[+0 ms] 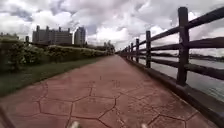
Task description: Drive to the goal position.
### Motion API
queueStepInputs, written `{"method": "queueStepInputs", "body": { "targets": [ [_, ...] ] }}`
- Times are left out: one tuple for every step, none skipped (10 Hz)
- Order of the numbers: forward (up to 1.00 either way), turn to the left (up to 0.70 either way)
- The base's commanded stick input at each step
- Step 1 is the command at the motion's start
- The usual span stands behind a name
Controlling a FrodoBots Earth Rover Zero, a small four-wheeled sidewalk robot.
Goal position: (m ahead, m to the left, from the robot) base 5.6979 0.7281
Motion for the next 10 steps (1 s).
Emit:
{"method": "queueStepInputs", "body": {
  "targets": [
    [0.00,0.00],
    [0.00,0.00],
    [0.00,0.00],
    [0.00,0.00],
    [0.00,0.00],
    [0.00,0.00],
    [0.00,0.00],
    [0.00,0.00],
    [0.00,0.00],
    [0.59,0.00]
  ]
}}
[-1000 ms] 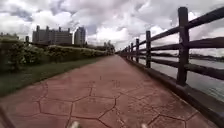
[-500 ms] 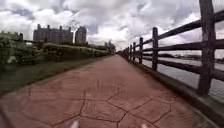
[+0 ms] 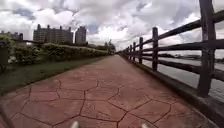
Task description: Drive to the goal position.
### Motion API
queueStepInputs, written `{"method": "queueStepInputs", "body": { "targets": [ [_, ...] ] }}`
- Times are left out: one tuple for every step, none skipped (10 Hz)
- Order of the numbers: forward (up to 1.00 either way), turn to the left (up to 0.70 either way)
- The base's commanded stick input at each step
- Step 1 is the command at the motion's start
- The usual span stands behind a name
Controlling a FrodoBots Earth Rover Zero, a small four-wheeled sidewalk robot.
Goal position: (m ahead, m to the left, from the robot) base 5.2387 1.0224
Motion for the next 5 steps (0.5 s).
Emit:
{"method": "queueStepInputs", "body": {
  "targets": [
    [0.70,0.00],
    [0.70,0.00],
    [0.70,0.00],
    [0.70,0.00],
    [0.70,0.00]
  ]
}}
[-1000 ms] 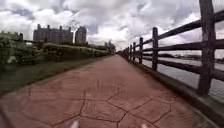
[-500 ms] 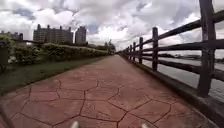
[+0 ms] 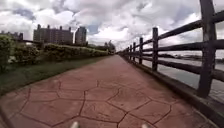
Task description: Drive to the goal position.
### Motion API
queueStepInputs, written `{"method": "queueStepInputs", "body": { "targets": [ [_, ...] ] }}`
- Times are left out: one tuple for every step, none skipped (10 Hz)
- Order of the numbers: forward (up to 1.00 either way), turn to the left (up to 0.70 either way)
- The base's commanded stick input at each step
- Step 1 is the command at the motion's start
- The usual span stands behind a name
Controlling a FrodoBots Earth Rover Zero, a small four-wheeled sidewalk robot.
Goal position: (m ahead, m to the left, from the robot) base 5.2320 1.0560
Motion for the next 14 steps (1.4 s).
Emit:
{"method": "queueStepInputs", "body": {
  "targets": [
    [0.70,0.00],
    [0.70,0.00],
    [0.70,0.00],
    [0.70,0.00],
    [0.70,0.00],
    [0.70,0.00],
    [0.70,0.00],
    [0.70,0.00],
    [0.70,0.00],
    [0.70,0.00],
    [0.70,0.00],
    [0.70,0.00],
    [0.70,0.00],
    [0.70,0.00]
  ]
}}
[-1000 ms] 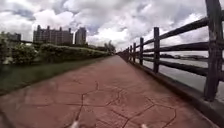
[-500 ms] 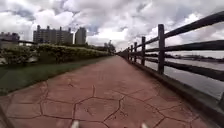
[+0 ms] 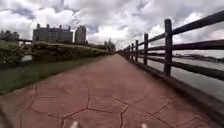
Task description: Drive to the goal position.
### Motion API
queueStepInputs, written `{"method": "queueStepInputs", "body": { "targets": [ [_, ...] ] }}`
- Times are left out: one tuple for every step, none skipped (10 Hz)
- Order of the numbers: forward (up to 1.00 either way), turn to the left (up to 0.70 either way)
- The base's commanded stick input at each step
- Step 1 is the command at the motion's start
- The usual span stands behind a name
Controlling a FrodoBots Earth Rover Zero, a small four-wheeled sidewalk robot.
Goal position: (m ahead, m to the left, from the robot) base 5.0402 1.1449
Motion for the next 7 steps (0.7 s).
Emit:
{"method": "queueStepInputs", "body": {
  "targets": [
    [0.70,0.00],
    [0.70,0.00],
    [0.70,0.00],
    [0.70,0.00],
    [0.70,0.00],
    [0.70,0.00],
    [0.70,0.00]
  ]
}}
